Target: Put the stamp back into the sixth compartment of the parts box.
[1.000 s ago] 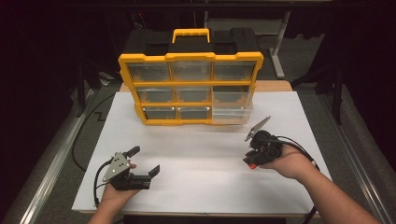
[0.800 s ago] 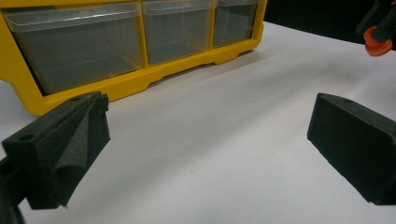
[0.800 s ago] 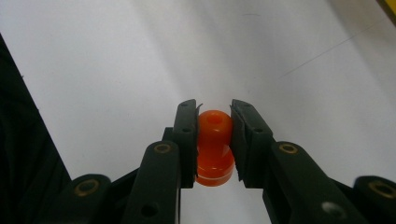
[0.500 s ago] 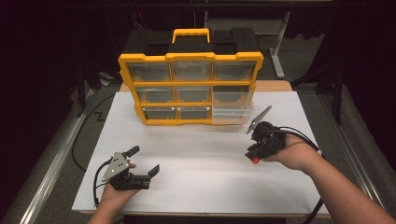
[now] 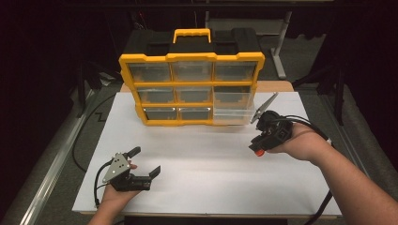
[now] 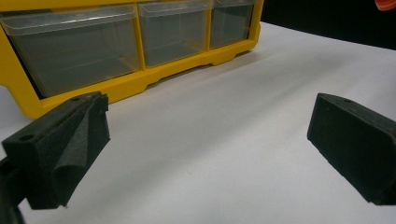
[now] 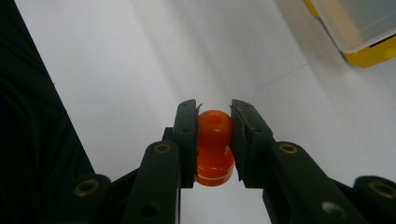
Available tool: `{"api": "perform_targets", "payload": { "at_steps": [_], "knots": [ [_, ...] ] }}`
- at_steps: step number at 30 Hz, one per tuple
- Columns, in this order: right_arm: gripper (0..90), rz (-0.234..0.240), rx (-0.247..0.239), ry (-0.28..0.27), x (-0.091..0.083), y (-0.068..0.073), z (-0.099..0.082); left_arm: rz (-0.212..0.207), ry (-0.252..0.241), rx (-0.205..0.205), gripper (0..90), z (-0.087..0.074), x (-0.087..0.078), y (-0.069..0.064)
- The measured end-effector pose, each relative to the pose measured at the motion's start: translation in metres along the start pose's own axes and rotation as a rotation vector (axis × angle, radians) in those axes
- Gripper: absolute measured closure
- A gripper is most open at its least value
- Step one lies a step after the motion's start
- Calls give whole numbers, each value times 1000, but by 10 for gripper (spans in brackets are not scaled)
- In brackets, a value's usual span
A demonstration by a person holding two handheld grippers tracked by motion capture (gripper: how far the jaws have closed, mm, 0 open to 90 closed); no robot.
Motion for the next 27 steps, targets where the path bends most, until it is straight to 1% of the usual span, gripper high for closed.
{"api": "perform_targets", "payload": {
  "at_steps": [1,4,7,8,12,14,15,16,17,18,19,22,25,26,27],
  "knots": [
    [747,0,0,0,0,0,0,0,0,0,6,0,0,0],
    [747,-4,-8,-3,-10,1,6,-2,2,4,6,0,0,0],
    [747,-6,-14,0,-14,2,9,-3,1,4,6,0,0,0],
    [746,-8,-25,7,-19,3,12,-2,-4,1,6,0,0,0],
    [747,-9,-31,10,-26,4,17,-3,-6,1,6,0,0,0],
    [746,-10,-32,11,-32,5,21,-3,-5,2,6,0,-1,0],
    [746,-10,-32,11,-32,5,21,-3,-5,2,6,0,-1,0],
    [746,-10,-30,10,-36,4,23,-5,-6,2,6,1,-1,0],
    [746,-10,-30,10,-36,4,23,-5,-6,2,6,1,-1,0],
    [747,-9,-33,5,-41,4,25,-5,-7,2,6,1,-1,0],
    [747,-9,-33,5,-41,4,25,-5,-7,2,6,1,-1,0],
    [747,-11,-24,-3,-50,1,28,-4,-9,-1,6,1,-1,0],
    [747,-10,-24,-7,-54,1,30,-4,-9,-1,6,1,-1,0],
    [746,-13,-20,-7,-58,0,31,-6,-4,6,6,0,-1,0],
    [746,-13,-20,-7,-58,0,31,-6,-4,6,6,0,-1,0]
  ]
}}
Point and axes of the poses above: each handheld gripper's, and its own axes: x roughly forward along the jaws, z roughly out of its top, y roughly to its left, the point moved 5 cm from there along x, roughly forward along the jaws, and after that the axes turned 7 degrees about z, right-handed, at the moved point
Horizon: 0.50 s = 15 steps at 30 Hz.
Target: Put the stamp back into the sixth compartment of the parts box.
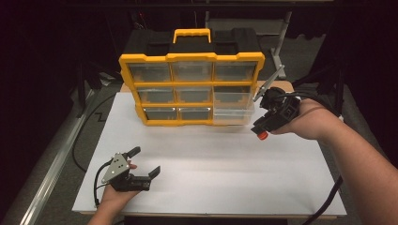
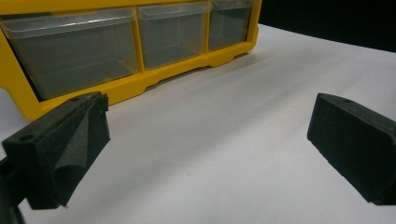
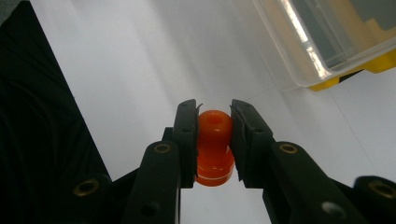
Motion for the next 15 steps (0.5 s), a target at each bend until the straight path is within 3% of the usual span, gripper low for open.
{"api": "perform_targets", "payload": {
  "at_steps": [15],
  "knots": [
    [746,-14,1,-7,-19,-9,24,-2,-2,2,6,0,0,0]
  ]
}}
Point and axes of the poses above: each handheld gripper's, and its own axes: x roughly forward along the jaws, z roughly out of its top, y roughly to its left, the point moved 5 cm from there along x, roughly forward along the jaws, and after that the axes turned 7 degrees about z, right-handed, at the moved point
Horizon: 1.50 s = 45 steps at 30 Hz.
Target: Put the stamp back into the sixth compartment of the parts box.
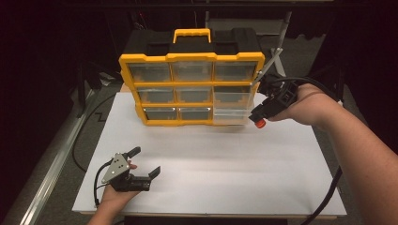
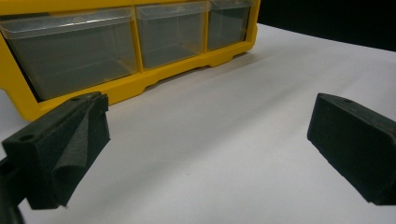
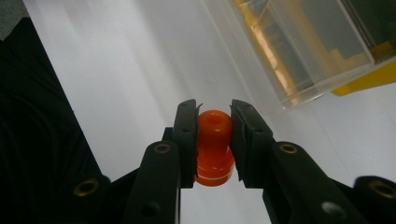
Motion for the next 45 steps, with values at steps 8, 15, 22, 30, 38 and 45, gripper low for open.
{"api": "perform_targets", "payload": {
  "at_steps": [8,15,22,30,38,45],
  "knots": [
    [747,-5,-9,-6,2,-6,17,-2,0,-1,6,0,0,0],
    [747,-8,-13,-10,5,-9,30,-5,1,4,6,0,0,1],
    [747,-14,-10,-16,8,-14,45,-6,1,4,6,0,0,1],
    [746,-19,-8,-13,12,-20,57,-9,1,4,6,0,0,1],
    [746,-39,2,-6,17,-30,72,-9,-2,1,6,0,0,2],
    [746,-52,9,-13,17,-37,78,-10,-5,-2,6,0,0,3]
  ]
}}
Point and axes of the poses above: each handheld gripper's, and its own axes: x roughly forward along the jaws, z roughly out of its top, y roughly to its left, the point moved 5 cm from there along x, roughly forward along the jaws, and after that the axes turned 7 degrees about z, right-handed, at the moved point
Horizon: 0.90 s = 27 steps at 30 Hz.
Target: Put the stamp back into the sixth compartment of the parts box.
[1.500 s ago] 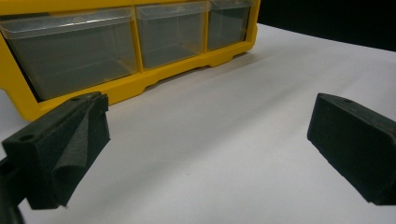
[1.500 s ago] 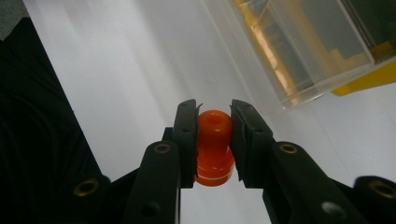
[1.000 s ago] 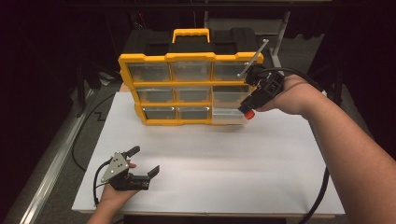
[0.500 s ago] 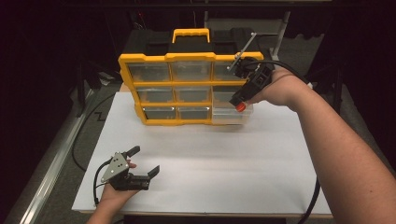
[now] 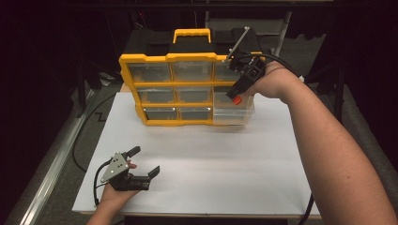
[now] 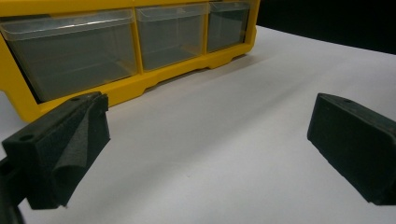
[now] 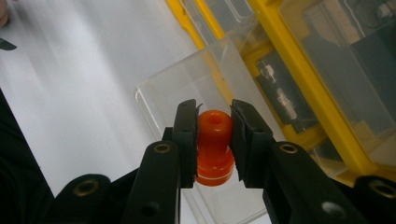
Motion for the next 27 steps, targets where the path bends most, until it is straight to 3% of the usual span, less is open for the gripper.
{"api": "perform_targets", "payload": {
  "at_steps": [6,27],
  "knots": [
    [745,-8,-1,6,2,-2,1,-1,0,-1,6,0,0,0],
    [740,-16,5,42,37,-10,-8,-3,-2,2,6,0,0,0]
  ]
}}
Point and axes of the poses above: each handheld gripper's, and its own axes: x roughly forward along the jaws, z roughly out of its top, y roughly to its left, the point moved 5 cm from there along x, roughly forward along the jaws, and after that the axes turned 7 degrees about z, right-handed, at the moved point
